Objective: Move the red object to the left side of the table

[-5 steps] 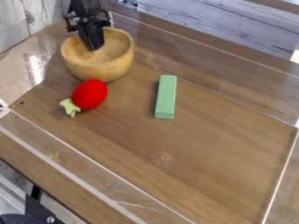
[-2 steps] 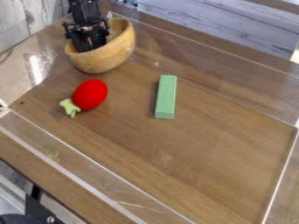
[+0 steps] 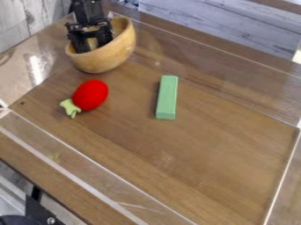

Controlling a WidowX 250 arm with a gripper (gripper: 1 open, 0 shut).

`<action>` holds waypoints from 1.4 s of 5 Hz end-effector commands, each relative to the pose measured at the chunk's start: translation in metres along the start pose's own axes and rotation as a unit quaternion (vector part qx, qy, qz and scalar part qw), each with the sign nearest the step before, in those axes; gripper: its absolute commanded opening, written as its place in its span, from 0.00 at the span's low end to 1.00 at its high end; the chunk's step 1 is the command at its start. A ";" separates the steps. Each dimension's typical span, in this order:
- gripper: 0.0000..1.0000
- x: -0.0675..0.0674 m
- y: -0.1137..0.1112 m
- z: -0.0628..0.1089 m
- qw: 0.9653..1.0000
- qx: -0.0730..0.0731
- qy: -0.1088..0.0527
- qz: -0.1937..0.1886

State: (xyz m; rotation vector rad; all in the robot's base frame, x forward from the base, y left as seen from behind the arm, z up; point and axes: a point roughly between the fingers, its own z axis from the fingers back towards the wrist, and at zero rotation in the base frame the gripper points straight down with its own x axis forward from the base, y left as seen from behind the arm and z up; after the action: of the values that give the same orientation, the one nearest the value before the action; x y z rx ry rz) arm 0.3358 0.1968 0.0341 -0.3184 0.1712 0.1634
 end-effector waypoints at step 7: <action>0.00 -0.058 0.005 -0.036 0.993 -0.056 0.085 -0.058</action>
State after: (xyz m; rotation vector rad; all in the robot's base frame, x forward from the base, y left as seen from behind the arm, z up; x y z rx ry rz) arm 0.2785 0.1861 0.0186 -0.4506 0.2976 0.0280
